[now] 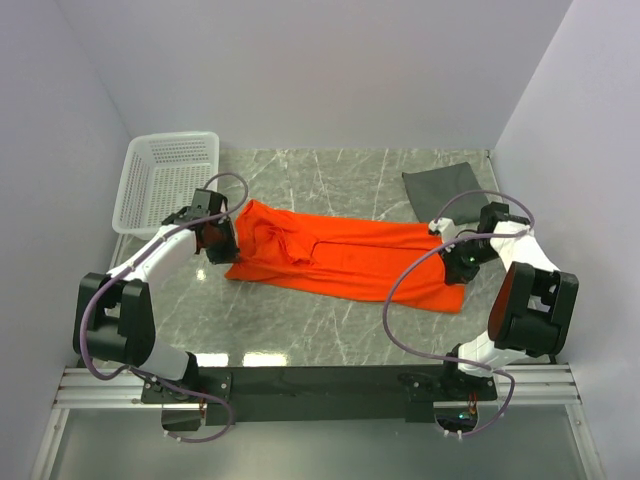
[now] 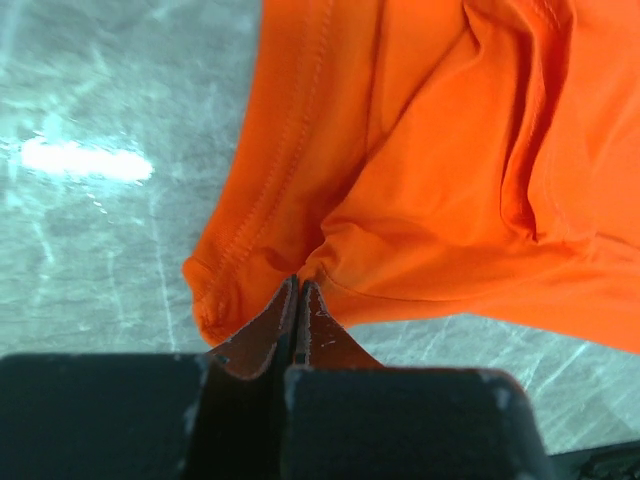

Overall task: Fold and stack the t-shirts
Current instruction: Fold the tshirt

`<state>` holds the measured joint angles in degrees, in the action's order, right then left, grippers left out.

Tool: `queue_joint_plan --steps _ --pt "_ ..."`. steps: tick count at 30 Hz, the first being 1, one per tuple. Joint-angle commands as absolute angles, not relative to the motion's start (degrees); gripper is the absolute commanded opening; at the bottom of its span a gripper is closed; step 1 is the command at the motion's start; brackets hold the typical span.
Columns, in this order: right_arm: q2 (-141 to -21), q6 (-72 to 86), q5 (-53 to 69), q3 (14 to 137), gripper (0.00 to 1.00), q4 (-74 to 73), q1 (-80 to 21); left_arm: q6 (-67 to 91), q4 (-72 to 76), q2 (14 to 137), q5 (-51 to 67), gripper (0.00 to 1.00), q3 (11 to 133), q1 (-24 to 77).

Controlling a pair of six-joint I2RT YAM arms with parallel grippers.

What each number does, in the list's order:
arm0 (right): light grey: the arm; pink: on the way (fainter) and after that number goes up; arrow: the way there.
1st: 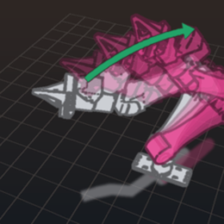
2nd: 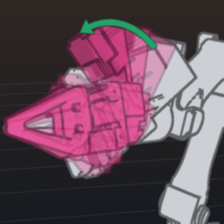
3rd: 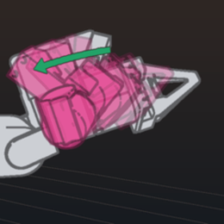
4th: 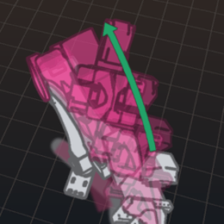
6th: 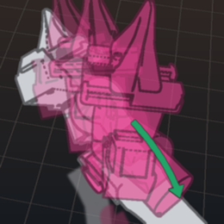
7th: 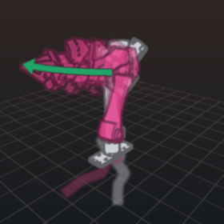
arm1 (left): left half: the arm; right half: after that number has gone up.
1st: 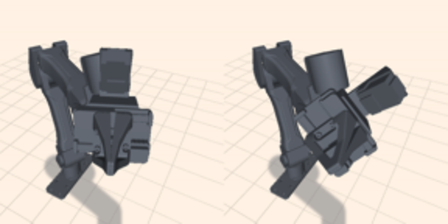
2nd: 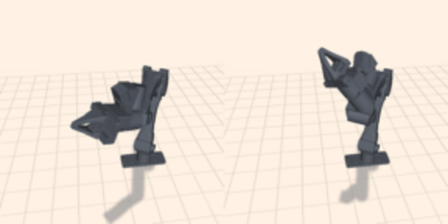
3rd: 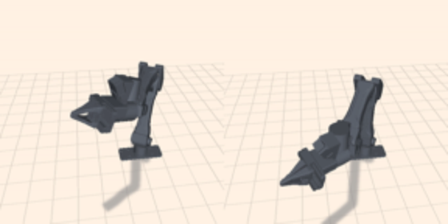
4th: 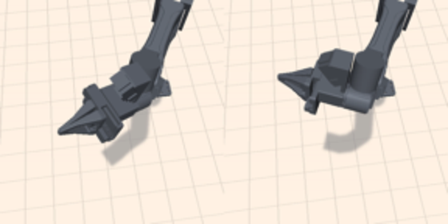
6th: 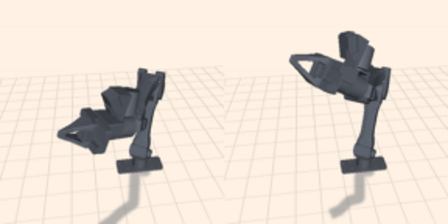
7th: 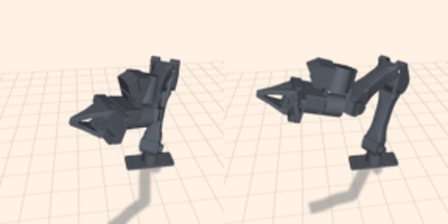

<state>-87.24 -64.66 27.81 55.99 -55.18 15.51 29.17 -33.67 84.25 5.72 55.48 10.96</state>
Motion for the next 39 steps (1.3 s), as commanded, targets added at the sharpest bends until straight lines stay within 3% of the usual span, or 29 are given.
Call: queue_joint_plan --steps 1,14,24,37,39 --pt "-86.39 -65.03 28.92 59.76 0.0 -57.65 15.21 28.3 -33.48 83.5 2.29 0.01 58.18 10.2" --pt "-87.8 -65.13 27.42 60.73 0.0 -56.25 16.52 27.51 -35.68 83.23 0.62 0.01 57.74 8.0" --pt "-91.05 -65.92 27.95 61.0 0.0 -58.27 17.05 25.4 -39.2 84.81 11.95 0.01 56.6 8.0" --pt "-92.46 -60.82 23.99 59.32 0.0 -52.56 16.88 27.25 -43.5 90.35 2.82 0.04 57.3 10.36" --pt "-92.29 -61.17 24.43 59.68 0.08 -53.26 16.88 27.51 -44.29 90.7 0.89 0.06 57.48 11.07"
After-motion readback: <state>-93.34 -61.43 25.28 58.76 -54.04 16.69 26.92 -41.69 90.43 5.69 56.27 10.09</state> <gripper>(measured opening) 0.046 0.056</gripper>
